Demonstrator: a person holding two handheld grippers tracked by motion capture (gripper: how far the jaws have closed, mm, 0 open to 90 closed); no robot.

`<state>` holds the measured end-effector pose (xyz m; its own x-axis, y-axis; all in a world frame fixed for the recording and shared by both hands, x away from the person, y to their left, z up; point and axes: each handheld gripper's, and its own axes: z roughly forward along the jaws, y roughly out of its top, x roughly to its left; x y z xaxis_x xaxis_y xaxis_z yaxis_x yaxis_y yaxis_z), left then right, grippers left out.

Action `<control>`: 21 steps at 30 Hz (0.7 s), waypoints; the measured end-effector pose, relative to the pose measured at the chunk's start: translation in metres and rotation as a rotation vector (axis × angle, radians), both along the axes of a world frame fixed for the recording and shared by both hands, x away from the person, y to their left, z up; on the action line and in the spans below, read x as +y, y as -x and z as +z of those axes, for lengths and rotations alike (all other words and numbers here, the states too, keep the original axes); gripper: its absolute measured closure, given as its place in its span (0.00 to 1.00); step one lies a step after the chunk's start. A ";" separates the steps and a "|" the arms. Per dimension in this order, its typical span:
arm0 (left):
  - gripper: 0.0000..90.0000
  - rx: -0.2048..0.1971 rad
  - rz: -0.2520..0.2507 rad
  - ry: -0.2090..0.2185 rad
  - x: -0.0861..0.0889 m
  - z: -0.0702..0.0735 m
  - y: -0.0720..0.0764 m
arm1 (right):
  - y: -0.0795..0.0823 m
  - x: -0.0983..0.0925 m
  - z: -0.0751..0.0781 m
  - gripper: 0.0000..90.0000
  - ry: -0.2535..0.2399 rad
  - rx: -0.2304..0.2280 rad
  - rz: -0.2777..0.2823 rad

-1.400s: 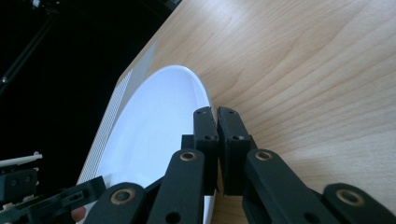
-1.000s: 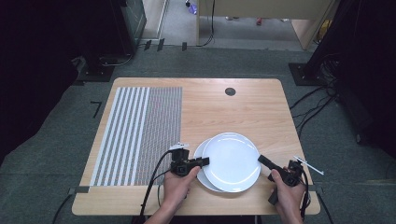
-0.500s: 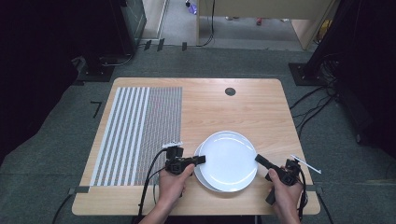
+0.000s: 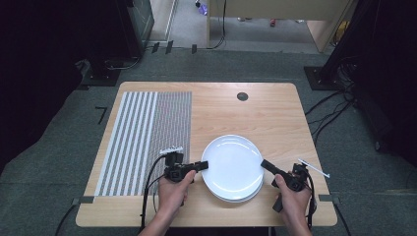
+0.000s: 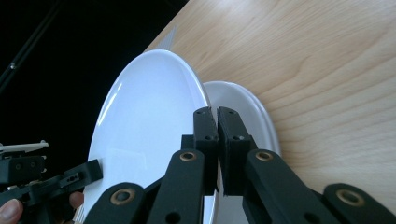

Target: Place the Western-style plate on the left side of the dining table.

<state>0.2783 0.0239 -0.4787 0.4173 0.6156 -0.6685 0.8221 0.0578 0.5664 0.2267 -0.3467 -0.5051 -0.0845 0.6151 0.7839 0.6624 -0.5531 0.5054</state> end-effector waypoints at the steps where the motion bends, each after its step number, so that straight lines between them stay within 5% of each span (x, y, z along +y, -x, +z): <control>1: 0.91 -0.004 0.002 0.000 0.003 0.002 0.000 | -0.001 0.002 0.000 0.98 0.000 -0.003 0.000; 21: 0.92 -0.025 0.074 0.006 0.061 0.021 -0.010 | -0.038 0.061 0.022 0.98 0.012 -0.025 0.060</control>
